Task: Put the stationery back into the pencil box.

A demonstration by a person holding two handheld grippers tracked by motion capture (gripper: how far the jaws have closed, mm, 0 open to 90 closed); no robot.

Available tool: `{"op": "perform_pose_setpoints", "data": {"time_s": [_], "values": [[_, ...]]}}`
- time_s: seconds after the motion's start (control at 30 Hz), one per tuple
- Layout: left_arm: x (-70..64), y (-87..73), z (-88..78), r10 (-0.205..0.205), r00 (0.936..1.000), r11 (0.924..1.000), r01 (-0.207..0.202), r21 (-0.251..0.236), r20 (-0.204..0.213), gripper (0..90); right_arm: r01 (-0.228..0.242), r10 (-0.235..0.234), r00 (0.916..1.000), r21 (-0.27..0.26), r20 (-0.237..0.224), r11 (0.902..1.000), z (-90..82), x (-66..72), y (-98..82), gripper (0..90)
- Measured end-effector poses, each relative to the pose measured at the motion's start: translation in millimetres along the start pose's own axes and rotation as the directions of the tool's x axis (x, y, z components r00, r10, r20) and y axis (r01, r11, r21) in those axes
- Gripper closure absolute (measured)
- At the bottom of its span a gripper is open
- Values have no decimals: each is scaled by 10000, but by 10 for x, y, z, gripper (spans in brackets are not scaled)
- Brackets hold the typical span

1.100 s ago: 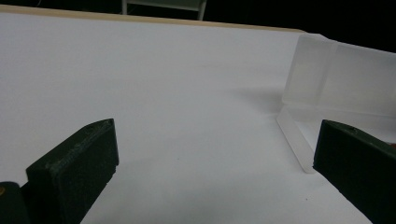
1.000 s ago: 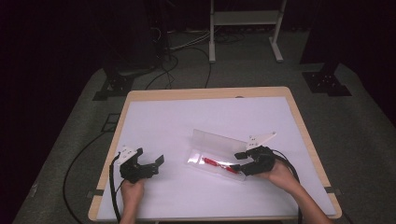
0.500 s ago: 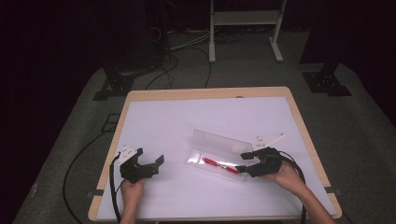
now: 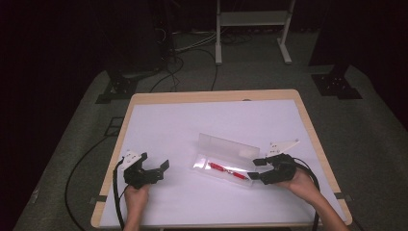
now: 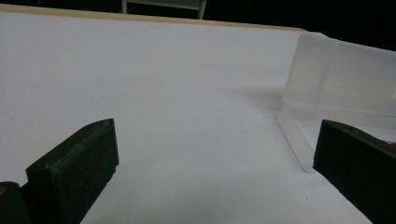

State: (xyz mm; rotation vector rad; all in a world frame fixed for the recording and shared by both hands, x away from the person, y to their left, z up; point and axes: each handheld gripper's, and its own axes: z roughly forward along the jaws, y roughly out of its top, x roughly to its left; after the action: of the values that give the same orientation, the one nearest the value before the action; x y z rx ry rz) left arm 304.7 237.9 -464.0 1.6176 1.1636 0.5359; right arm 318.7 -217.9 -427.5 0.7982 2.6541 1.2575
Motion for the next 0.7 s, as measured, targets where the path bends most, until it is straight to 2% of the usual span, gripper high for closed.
{"op": "perform_pose_setpoints", "data": {"time_s": [0.7], "values": [[-5,0,2,12,10000,10000,-12,-13,-10,0,-123,124,9997,-46,219,9999,-131,-20,-132,403]]}}
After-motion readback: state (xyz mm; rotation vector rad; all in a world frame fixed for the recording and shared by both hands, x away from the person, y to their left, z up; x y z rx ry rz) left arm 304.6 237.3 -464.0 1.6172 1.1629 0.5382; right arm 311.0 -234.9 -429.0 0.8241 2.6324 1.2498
